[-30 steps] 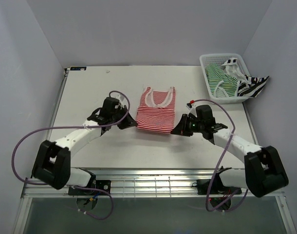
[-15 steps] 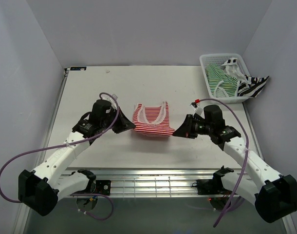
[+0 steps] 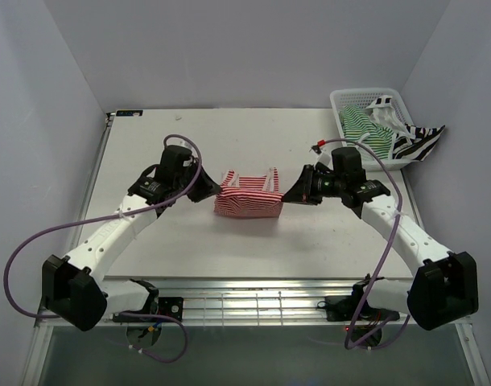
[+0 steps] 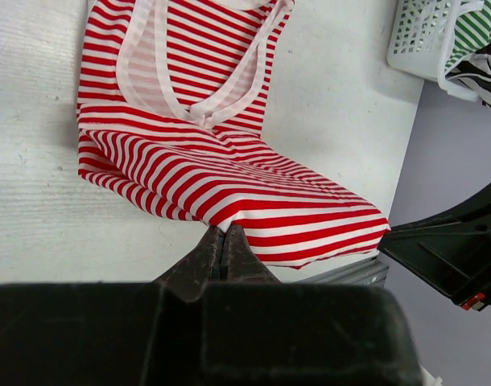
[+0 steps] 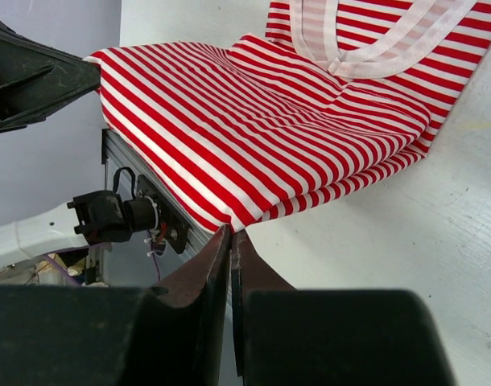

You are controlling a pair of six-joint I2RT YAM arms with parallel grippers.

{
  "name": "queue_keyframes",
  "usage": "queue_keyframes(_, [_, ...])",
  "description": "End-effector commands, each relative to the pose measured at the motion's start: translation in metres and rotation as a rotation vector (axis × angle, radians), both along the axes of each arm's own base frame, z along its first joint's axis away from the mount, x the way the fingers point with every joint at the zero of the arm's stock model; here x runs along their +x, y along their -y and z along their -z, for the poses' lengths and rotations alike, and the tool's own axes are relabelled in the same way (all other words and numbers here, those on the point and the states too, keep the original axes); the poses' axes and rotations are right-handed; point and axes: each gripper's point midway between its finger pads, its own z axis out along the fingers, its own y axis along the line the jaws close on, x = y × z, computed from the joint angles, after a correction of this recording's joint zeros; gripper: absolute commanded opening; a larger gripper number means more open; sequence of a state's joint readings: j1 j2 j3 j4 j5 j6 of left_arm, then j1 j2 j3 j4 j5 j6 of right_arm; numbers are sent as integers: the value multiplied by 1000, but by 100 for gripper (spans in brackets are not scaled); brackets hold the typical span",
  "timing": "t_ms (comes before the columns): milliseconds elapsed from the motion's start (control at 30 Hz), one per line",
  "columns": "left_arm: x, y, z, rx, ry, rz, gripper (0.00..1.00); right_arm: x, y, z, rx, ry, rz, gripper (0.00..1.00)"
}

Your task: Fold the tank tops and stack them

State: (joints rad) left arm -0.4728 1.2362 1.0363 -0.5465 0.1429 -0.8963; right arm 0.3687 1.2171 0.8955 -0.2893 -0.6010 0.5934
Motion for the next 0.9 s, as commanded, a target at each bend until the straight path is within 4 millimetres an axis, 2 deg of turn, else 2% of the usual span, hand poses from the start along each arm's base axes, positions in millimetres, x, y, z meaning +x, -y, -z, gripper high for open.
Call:
queue_keyframes(0, [22,-7,-12,31,35,-53,0,19,-1,-22,35,54,-13,8])
queue_keyframes(67, [32,-8,-14,26,31,-64,0,26,0,-26,41,59,-11,8])
queue_keyframes(100, [39,-8,-7,42,15,-70,0,32,1,-21,36,48,-6,8])
queue_keyframes(167, [51,-12,-10,49,28,-92,0,40,1,-23,37,52,-9,8])
queue_keyframes(233, [65,-16,-3,66,25,-124,0,49,1,-17,31,38,-12,8])
queue_keyframes(267, [71,-16,-7,66,34,-130,0,57,0,-15,28,35,-15,8])
queue_keyframes(367, [89,-22,5,93,17,-146,0,74,0,-13,19,40,-11,8])
queue_keyframes(400, [95,-21,2,90,24,-145,0,84,0,-20,15,65,-1,8])
queue_keyframes(433, [101,-21,11,102,13,-138,0,90,0,-21,7,76,3,8])
queue_keyframes(467, [105,-22,13,105,7,-140,0,97,0,-16,-7,80,4,8])
queue_keyframes(500, [111,-23,13,105,12,-144,0,106,0,-20,-15,100,19,8])
queue_keyframes(533, [116,-22,15,104,16,-139,0,111,1,-19,-23,98,25,8])
queue_keyframes(567, [120,-20,25,112,-4,-134,0,117,0,-9,-34,80,27,8])
queue_keyframes(633, [130,-22,29,120,-8,-148,0,126,-1,-7,-36,78,30,8])
queue_keyframes(667, [135,-24,37,123,-28,-180,0,132,-2,4,-47,57,31,8])
queue_keyframes(767, [151,-24,42,125,-6,-212,0,151,-4,14,-47,58,64,8])
queue_keyframes(800, [156,-24,52,137,-22,-210,0,156,-5,15,-39,56,77,8])
queue_keyframes(833, [164,-24,49,139,-7,-217,0,163,-6,12,-36,73,80,8])
queue_keyframes(867, [171,-30,52,164,0,-245,0,169,-6,20,-50,62,86,8])
